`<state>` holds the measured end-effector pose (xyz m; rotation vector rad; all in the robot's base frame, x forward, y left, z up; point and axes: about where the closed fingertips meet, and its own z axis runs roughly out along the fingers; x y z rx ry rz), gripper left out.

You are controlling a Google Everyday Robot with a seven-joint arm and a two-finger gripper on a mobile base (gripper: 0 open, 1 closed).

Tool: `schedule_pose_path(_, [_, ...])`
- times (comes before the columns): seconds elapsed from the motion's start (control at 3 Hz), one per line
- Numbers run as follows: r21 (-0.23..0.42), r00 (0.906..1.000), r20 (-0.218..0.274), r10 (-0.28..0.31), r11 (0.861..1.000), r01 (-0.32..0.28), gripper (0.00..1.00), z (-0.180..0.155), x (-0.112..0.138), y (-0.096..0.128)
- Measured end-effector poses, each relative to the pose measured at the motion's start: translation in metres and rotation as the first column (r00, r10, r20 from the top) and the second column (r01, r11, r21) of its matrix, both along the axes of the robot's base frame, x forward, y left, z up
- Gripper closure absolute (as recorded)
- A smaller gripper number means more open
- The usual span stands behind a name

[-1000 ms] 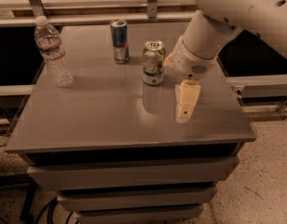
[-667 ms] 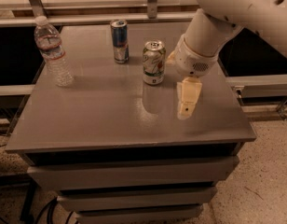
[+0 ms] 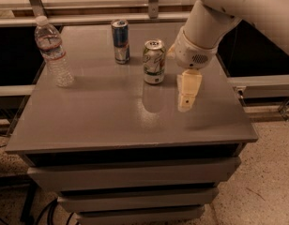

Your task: Knock 7up can over

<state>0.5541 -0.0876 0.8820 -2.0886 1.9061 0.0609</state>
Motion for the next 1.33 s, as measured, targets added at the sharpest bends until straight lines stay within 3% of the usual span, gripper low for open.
schedule_pose_path(0.67, [0.025, 0.9977, 0.046, 0.049, 0.998, -0.05, 0.0, 0.021, 0.005, 0.022])
schedule_pose_path(1.33, [0.053, 0.989, 0.073, 0.129, 0.99, -0.133, 0.0, 0.042, -0.003, 0.052])
